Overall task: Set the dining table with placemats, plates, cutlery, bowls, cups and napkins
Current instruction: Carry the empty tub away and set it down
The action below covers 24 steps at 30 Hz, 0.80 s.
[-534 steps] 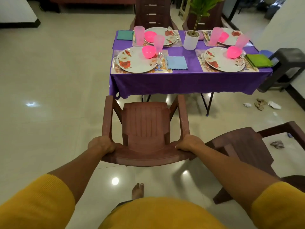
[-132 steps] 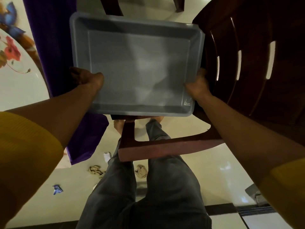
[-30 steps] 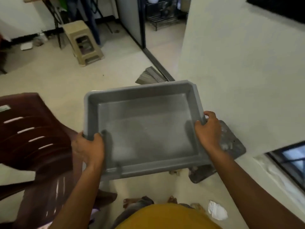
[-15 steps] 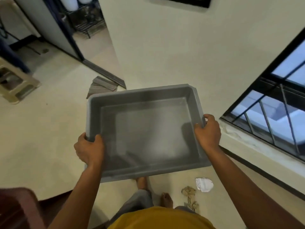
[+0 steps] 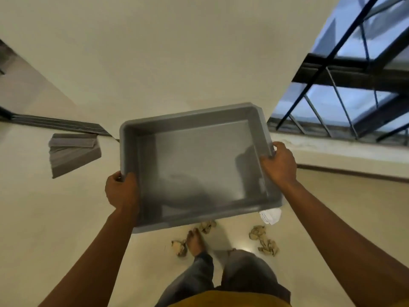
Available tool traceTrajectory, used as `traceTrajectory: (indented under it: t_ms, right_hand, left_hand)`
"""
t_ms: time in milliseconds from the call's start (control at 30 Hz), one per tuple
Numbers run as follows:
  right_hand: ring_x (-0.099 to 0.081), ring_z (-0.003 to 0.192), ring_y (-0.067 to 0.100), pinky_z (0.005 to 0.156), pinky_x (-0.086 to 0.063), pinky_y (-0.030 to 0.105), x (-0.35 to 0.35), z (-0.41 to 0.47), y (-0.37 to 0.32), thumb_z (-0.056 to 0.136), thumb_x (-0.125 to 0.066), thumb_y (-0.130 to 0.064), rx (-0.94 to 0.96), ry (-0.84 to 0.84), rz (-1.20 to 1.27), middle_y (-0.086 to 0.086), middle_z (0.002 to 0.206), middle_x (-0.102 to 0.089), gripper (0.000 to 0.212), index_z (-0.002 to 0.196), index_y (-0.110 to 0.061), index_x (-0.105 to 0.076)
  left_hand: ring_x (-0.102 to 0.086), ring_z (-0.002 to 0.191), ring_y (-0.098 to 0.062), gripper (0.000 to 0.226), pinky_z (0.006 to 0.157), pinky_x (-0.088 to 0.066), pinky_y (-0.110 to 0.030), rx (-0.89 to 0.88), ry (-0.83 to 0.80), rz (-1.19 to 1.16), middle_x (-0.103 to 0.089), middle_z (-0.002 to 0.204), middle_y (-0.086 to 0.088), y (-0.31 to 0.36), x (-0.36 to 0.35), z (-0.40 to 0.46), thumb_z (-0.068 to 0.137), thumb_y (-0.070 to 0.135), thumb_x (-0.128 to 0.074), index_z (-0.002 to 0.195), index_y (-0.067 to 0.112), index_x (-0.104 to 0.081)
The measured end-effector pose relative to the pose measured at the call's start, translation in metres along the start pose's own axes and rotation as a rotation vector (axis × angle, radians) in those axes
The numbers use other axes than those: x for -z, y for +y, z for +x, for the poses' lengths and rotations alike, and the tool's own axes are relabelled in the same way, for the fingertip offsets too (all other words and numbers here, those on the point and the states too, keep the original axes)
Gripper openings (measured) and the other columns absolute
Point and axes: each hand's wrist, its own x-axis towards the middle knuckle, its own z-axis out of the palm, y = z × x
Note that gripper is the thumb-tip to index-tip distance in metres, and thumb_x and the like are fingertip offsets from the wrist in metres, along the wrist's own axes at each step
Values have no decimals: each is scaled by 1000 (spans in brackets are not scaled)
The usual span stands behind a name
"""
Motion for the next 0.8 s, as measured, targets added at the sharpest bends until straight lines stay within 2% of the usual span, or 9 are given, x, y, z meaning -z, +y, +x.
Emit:
traceTrajectory:
  t_ms: [100, 200, 267, 400, 633, 800]
  right_hand:
    - [-66, 93, 38, 76, -54, 38, -18, 13, 14, 76, -61, -34, -84, 4, -26, 16, 106, -68, 49, 120, -13, -62]
    - [-64, 96, 35, 76, -47, 33, -39, 28, 32, 84, -67, -25, -181, -20, -39, 14, 112, -67, 43, 124, -13, -60]
    - [-64, 98, 34, 78, -50, 34, -53, 37, 44, 84, -67, -26, -215, -20, -52, 13, 115, -66, 47, 128, -13, -58]
    - [-65, 105, 35, 89, -58, 44, -90, 58, 66, 83, -69, -29, -272, -35, -67, 14, 123, -65, 61, 140, -15, -51]
    - [-62, 113, 36, 90, -52, 37, -134, 80, 93, 88, -74, -22, -299, 41, -89, 17, 130, -60, 62, 142, -10, -48]
    - [-58, 119, 32, 93, -48, 32, -145, 88, 101, 90, -73, -21, -306, 51, -97, 14, 134, -56, 62, 145, -11, -45]
  left_hand:
    - [-66, 111, -32, 37, 103, -54, -48, 17, -71, 1, -71, 121, -10, -1, -31, 37, 96, 25, -61, 129, 9, -67]
    - [-68, 108, -36, 37, 99, -57, -45, 55, -132, 27, -71, 117, -16, -12, -69, 70, 95, 28, -60, 123, 6, -68]
    - [-69, 105, -34, 36, 98, -58, -42, 65, -144, 16, -72, 116, -16, -16, -91, 85, 96, 29, -62, 122, 5, -69]
    - [-67, 105, -23, 35, 97, -56, -37, 68, -177, 33, -71, 117, -5, -29, -133, 116, 95, 28, -65, 126, 12, -69]
    - [-66, 99, -14, 34, 84, -54, -24, 39, -232, 57, -70, 114, 2, -50, -180, 152, 93, 24, -66, 126, 14, -68]
    - [-62, 94, -9, 38, 91, -54, -28, 18, -263, 79, -66, 116, 1, -64, -197, 161, 91, 26, -69, 127, 15, -64]
